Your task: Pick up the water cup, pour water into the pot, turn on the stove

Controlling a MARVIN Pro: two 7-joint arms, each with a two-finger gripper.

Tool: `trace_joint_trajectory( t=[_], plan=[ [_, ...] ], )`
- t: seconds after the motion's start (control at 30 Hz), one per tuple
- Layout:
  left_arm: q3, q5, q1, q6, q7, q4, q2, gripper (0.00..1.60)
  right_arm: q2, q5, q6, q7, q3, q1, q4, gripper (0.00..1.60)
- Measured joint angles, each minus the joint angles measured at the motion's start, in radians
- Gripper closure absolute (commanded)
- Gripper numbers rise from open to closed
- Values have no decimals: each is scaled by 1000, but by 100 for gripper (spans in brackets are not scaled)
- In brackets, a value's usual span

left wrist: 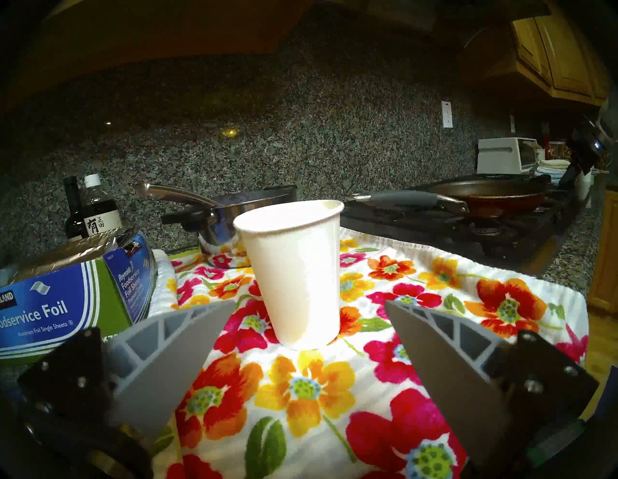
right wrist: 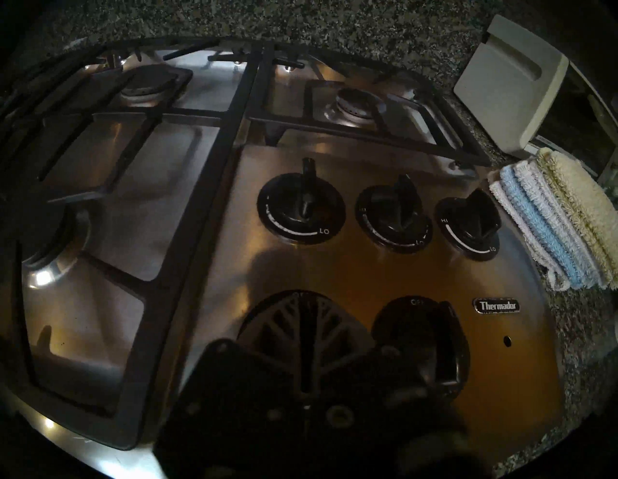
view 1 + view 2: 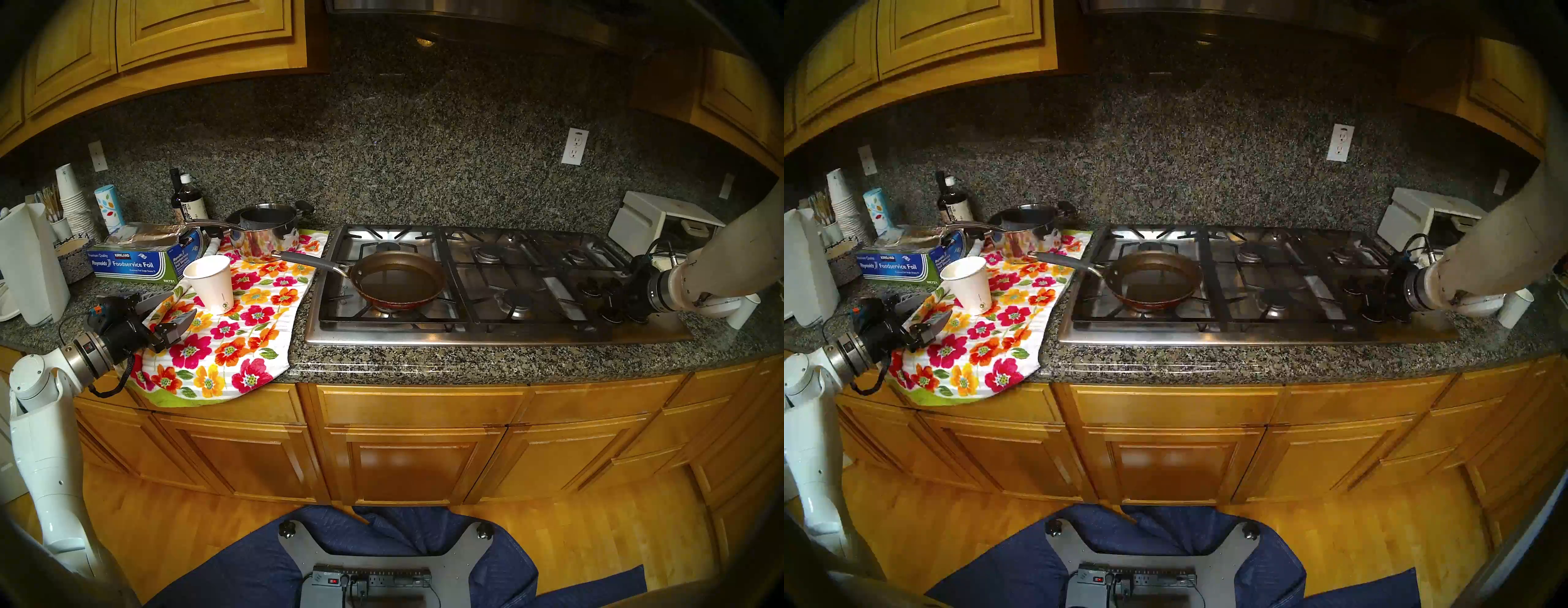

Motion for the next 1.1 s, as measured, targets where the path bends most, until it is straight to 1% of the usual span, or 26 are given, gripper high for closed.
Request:
trace_joint_trajectory(
  t=[0.4,0.8,1.1],
  plan=[
    [0,0,0,0,0,0,0,0,5,7,-6,12,0,-8,5,160],
    [0,0,0,0,0,0,0,0,-2,2,-31,10,1,-33,11,160],
    [0,0,0,0,0,0,0,0,-9,-22,-68,21,-25,-32,-2,160]
  ],
)
